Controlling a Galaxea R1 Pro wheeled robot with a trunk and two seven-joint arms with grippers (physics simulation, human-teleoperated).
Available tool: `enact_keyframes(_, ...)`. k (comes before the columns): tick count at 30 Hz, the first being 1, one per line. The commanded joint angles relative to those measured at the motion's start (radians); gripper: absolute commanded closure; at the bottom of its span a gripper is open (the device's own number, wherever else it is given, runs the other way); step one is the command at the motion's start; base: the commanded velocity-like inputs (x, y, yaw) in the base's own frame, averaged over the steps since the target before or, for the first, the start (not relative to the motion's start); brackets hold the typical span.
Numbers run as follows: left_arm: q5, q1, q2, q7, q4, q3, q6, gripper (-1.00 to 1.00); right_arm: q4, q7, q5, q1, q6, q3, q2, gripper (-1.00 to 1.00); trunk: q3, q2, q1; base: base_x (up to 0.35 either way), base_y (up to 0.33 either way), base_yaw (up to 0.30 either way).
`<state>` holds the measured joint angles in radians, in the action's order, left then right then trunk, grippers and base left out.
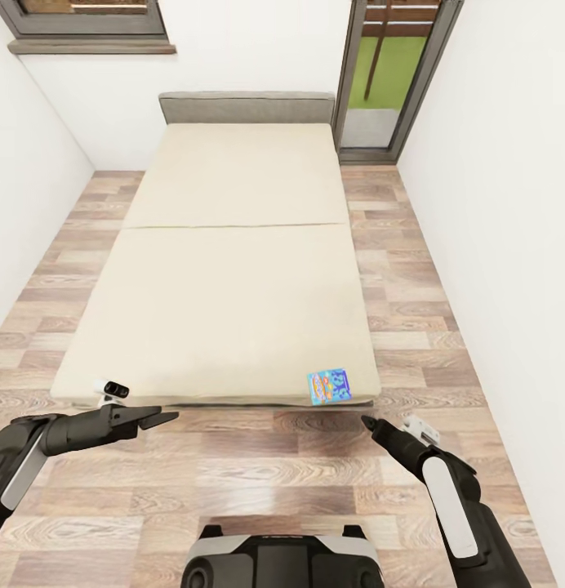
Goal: Put all the toys in the child's room - the three board games (two on the bed and one on the table), the two jigsaw puzzles on the table, and the tennis ball on the table - inside the toy box on the table in the child's room.
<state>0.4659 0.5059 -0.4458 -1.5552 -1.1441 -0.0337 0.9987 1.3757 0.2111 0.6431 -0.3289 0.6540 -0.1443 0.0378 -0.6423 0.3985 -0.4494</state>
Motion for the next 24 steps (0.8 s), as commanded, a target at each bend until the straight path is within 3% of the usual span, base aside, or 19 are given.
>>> enact_keyframes(1, 0.0, 0.0, 0.0, -0.003, 0.0, 0.002, 0.011, -1.0, 0.001, 0.009, 0.011, -0.001, 0.004, -0.001, 0.001, -1.0, 0.0, 0.002, -0.001, 0.0, 0.0, 0.0)
enact_keyframes(9, -0.002, 0.0, -0.005, -0.003, 0.001, 0.005, 0.01, -1.0, 0.0, 0.01, 0.01, 0.0, 0.003, -0.001, 0.002, -1.0, 0.014, 0.002, -0.001, 0.0, 0.0, 0.0)
enact_keyframes(19, -0.075, 0.0, 0.001, -0.003, 0.026, 0.007, 0.01, -1.0, -0.043, 0.01, 0.009, -0.001, 0.001, -0.007, -0.001, -1.0, 0.03, 0.002, -0.001, 0.0, 0.0, 0.0)
enact_keyframes(24, -0.088, 0.0, 0.002, -0.003, 0.05, 0.007, 0.009, -1.0, -0.048, 0.009, 0.012, -0.001, 0.001, -0.01, -0.001, -1.0, 0.038, 0.002, -0.001, 0.0, 0.0, 0.0)
